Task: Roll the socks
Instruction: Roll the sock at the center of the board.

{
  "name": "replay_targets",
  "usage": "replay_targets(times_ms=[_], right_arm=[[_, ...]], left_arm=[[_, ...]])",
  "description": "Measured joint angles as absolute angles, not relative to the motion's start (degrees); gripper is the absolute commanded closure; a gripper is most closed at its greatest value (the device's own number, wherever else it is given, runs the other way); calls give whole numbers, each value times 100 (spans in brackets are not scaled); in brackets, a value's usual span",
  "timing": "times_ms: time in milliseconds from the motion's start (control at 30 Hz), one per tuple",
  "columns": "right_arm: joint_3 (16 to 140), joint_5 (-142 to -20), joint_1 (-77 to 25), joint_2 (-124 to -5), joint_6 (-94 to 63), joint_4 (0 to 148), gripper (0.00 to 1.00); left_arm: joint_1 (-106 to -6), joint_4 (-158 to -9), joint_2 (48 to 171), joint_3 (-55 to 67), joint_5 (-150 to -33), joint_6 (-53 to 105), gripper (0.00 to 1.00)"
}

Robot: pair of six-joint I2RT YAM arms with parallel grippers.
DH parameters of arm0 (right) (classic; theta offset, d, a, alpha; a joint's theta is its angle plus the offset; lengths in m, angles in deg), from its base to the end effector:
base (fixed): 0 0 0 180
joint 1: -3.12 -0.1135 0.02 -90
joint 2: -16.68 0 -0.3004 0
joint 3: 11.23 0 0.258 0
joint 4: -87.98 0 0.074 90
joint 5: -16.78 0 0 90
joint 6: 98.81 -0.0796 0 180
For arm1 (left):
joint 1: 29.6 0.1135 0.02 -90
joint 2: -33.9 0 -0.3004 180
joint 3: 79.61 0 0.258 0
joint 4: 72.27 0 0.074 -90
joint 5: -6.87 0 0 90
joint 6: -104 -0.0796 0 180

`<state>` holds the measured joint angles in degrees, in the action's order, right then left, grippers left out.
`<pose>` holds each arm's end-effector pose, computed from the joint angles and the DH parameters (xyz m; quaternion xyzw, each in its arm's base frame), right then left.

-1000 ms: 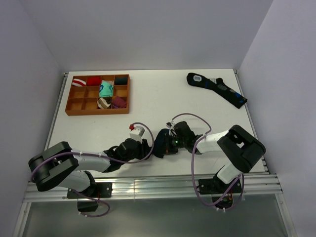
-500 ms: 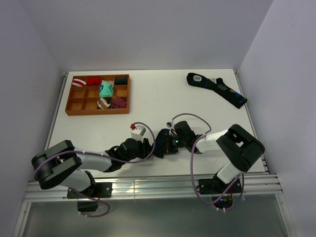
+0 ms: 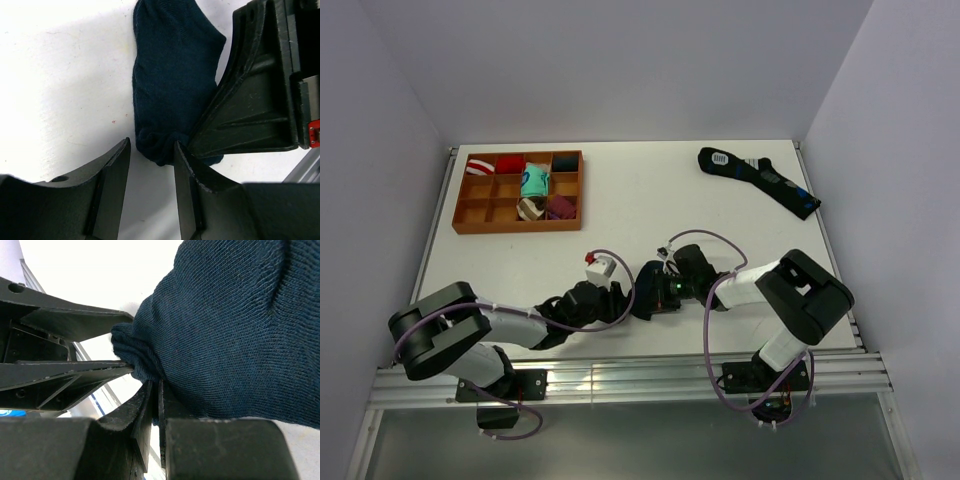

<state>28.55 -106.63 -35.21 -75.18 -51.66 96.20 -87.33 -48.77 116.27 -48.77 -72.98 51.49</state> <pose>0.2000 0.2140 0.1129 -0.0778 0.8850 0.4450 0.1129 0.1587 -0.2251 0.1376 0.1052 0.8487 -0.3276 0.4017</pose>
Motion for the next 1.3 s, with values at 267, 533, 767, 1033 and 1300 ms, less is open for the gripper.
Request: replay_targets(times_ms=[267,533,767,1033,1300], right_arm=[[2855,-10720,-3508,-7559,-5166,9661,88],[2855,-10735,-3506,-7572,-5164,9690,88],[2853,-10726,-3499,-7568,-5164,9679,86],[2767,-10344,-3517,-7199,-5144,9469,66],[2544,-9205,-3532,-6331,-5065,8888,62]], left_arm=[[-8733,-4895,11856,-4691,-7250,5149,54],[-8735,-5059,12001,-4501,-7140,5180,65],[-8744,-5233,12160,-4322,-7121,5261,81],[-8744,-5813,12438,-3747,-7123,5283,90],[-8762,-6962,12440,-3198,-6930,5613,91]])
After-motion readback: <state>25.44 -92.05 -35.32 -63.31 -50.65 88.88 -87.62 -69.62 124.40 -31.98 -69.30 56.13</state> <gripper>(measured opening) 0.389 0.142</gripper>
